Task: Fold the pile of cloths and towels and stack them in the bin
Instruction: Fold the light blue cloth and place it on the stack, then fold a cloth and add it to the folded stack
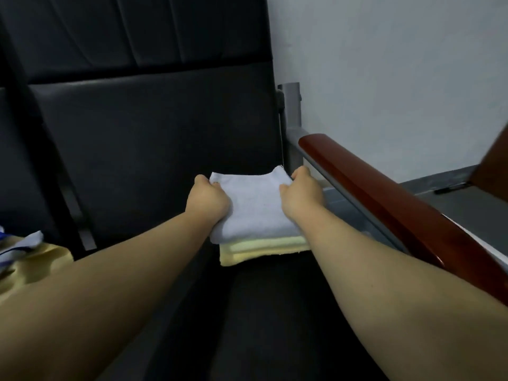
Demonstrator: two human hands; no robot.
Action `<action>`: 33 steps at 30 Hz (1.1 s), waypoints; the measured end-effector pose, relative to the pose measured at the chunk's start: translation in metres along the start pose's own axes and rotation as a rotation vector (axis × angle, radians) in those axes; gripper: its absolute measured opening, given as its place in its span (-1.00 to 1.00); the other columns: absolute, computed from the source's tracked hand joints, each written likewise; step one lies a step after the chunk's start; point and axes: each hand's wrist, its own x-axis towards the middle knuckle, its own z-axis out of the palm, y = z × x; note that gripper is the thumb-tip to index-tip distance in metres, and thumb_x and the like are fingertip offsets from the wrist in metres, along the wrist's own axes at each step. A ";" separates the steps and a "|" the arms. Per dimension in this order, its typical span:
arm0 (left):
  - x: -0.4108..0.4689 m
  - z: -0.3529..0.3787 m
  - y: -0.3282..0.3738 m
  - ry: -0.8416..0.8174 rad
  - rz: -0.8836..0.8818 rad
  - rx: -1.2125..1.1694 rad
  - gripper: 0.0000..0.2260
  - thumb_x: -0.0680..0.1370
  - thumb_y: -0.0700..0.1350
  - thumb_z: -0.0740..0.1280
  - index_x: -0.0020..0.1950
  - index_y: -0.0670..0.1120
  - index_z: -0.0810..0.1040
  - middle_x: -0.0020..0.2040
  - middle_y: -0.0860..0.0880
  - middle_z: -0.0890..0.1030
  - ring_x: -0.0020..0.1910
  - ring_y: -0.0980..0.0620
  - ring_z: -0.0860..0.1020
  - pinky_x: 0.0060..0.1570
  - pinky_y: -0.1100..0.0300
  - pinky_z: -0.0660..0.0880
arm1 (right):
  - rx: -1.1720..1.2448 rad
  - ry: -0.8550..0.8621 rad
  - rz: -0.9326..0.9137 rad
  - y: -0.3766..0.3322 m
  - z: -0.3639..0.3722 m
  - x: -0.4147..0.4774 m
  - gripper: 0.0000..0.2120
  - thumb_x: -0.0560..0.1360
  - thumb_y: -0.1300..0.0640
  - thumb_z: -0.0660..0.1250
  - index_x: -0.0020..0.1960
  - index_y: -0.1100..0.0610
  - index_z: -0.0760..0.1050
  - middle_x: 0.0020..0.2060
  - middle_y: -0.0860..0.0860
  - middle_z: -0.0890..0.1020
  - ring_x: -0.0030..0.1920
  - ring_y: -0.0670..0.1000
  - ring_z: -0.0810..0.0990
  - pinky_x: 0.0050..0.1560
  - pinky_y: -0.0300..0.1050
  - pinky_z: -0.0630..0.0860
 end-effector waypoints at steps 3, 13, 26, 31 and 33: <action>0.010 0.022 -0.012 -0.008 -0.087 0.104 -0.69 0.71 -0.06 0.15 0.36 -0.24 0.30 -0.12 -0.08 0.46 -0.23 0.00 0.47 -0.32 0.10 0.34 | -0.075 -0.021 0.060 0.015 0.017 0.012 -0.78 0.68 0.06 0.24 0.27 0.13 0.40 0.08 0.11 0.59 -0.10 0.12 0.54 -0.28 -0.07 0.40; -0.040 -0.066 -0.032 -0.049 -0.032 0.104 -0.70 0.67 0.09 0.21 0.27 -0.09 0.34 -0.03 -0.10 0.58 -0.15 -0.06 0.59 -0.31 0.09 0.44 | -0.247 0.035 -0.191 -0.034 -0.005 -0.070 -0.54 0.64 -0.14 0.26 0.45 0.05 0.38 0.41 0.08 0.42 0.42 0.16 0.38 0.39 0.14 0.38; -0.152 -0.350 -0.173 0.159 -0.123 0.548 -0.83 0.57 0.05 0.32 0.03 -0.01 0.43 -0.02 -0.07 0.62 -0.11 -0.04 0.50 -0.07 0.09 0.41 | -0.121 -0.574 -0.667 -0.211 0.114 -0.279 -0.67 0.59 -0.06 0.29 0.32 0.01 0.47 0.31 0.04 0.47 0.34 0.15 0.46 0.29 0.07 0.49; -0.160 -0.417 -0.230 0.214 -0.283 0.621 -0.55 0.55 0.14 0.36 0.30 -0.11 0.40 0.27 -0.21 0.48 0.24 -0.23 0.48 0.13 0.02 0.41 | -0.150 -0.668 -0.743 -0.265 0.165 -0.330 -0.66 0.60 0.06 0.25 0.36 0.04 0.50 0.38 0.09 0.48 0.34 0.18 0.52 0.19 -0.03 0.48; -0.159 -0.433 -0.250 0.248 -0.316 0.638 -0.52 0.54 0.18 0.34 0.32 -0.07 0.38 0.29 -0.19 0.44 0.26 -0.24 0.46 0.15 -0.01 0.42 | -0.135 -0.712 -0.757 -0.280 0.181 -0.344 -0.66 0.60 0.07 0.27 0.36 0.04 0.51 0.36 0.08 0.53 0.30 0.17 0.54 0.15 -0.04 0.49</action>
